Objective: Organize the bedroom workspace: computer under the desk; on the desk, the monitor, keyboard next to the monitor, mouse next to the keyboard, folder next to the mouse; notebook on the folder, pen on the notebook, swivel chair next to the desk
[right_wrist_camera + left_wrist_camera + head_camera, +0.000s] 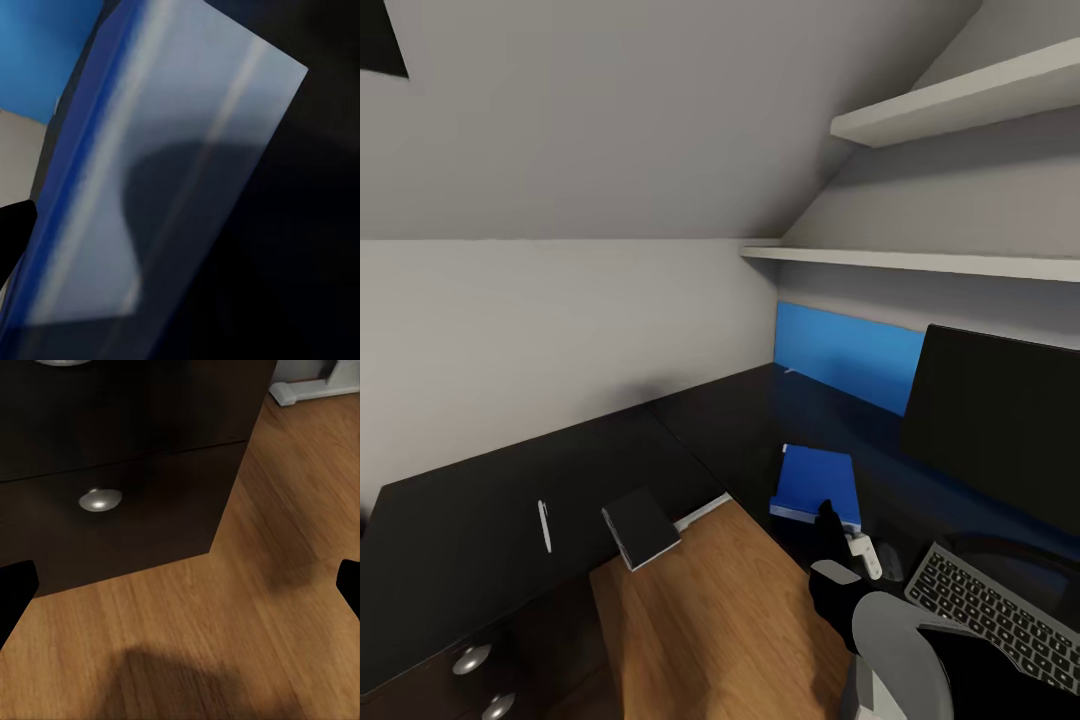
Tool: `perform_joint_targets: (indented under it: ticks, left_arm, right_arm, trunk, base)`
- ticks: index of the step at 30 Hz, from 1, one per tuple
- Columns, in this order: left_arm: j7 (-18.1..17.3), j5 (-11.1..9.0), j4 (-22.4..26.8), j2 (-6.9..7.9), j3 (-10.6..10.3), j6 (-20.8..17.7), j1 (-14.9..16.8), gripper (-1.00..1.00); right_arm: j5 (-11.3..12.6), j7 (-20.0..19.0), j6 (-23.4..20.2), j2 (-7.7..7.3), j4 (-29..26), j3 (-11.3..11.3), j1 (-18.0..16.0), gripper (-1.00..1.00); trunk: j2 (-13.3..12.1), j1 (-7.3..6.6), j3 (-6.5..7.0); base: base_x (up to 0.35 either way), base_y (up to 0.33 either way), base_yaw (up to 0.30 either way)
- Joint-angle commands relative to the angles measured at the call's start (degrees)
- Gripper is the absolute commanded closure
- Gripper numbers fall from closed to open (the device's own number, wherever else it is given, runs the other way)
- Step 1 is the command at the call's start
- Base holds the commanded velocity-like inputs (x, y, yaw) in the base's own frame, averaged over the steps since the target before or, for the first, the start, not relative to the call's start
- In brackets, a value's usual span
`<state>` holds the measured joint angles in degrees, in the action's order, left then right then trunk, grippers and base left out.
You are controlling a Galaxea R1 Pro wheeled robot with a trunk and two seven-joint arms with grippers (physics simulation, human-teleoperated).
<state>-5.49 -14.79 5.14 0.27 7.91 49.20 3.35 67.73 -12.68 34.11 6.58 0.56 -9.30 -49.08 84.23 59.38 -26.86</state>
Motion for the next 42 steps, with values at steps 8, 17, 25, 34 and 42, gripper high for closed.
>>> perform_joint_targets:
  ticks: [8, 17, 25, 34, 42]
  left_arm:
    - [-0.5, -0.2, 0.0, 0.00, 0.4, 0.1, 0.1, -1.00]
    - [-0.5, -0.2, 0.0, 0.00, 0.4, 0.1, 0.1, -1.00]
    - [-0.5, -0.2, 0.0, 0.00, 0.4, 0.1, 0.0, -1.00]
    - [-0.5, -0.2, 0.0, 0.00, 0.4, 0.2, 0.1, -1.00]
    - [-0.5, -0.2, 0.0, 0.00, 0.5, 0.2, 0.0, -1.00]
  right_arm:
    - [0.3, -0.5, 0.1, 0.01, 0.1, -0.5, 0.0, 1.00]
    - [0.3, -0.5, 0.1, 0.09, 0.1, -0.5, -0.1, 1.00]
    - [0.3, -0.5, 0.1, 0.18, 0.1, -0.5, -0.1, 1.00]
    - [0.3, -0.4, 0.1, 0.19, 0.1, -0.5, -0.1, 1.00]
    - [0.3, -0.4, 0.1, 0.19, 0.1, -0.5, 0.0, -1.00]
  trunk:
    - [0.0, 0.00, -0.06]
    - [0.0, 0.00, -0.06]
    - [0.0, 0.00, -0.06]
    - [0.0, 0.00, -0.06]
    - [0.0, 0.00, -0.06]
  base:
    - [0.000, 0.000, 0.000]
    - [0.000, 0.000, 0.000]
    - [0.000, 0.000, 0.000]
    - [0.000, 0.000, 0.000]
    - [0.000, 0.000, 0.000]
